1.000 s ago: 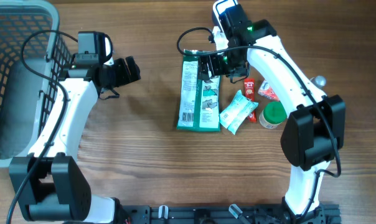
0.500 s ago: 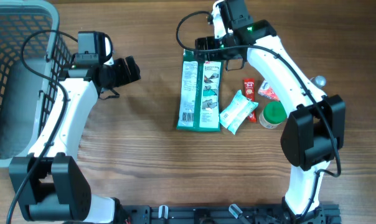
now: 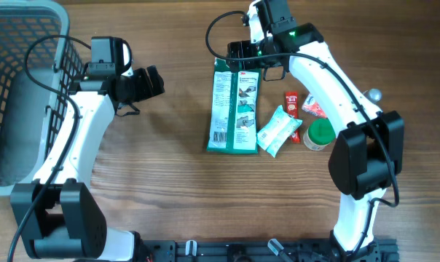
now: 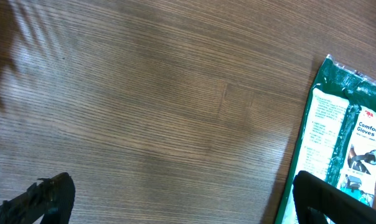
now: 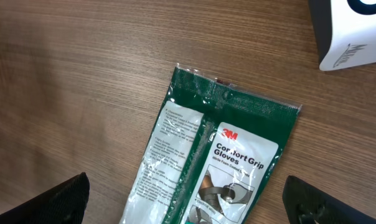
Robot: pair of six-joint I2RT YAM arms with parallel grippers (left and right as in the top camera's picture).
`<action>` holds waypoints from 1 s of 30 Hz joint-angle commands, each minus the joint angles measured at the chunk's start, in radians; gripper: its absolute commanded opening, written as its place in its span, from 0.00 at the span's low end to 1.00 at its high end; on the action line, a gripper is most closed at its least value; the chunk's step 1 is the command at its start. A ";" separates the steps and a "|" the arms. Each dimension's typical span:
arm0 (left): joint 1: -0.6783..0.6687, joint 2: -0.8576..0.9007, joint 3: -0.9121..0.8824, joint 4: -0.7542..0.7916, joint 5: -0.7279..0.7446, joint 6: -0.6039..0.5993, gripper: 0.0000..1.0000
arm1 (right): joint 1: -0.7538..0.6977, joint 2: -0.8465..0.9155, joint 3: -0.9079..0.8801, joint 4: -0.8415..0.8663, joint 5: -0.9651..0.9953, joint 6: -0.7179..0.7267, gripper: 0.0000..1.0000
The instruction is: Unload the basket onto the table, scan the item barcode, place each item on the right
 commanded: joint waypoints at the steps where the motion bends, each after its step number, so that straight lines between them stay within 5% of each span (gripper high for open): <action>1: 0.005 0.002 0.002 0.003 -0.003 0.009 1.00 | 0.003 -0.103 0.002 0.005 0.013 0.010 1.00; 15: 0.005 0.002 0.002 0.003 -0.003 0.009 1.00 | 0.003 -0.748 0.002 0.000 0.013 0.010 1.00; 23: 0.005 0.002 0.002 0.003 -0.003 0.009 1.00 | 0.003 -1.054 0.000 -0.209 0.060 -0.087 1.00; 30: 0.005 0.002 0.002 0.003 -0.003 0.009 1.00 | -0.043 -1.378 -0.266 -0.221 0.075 -0.106 1.00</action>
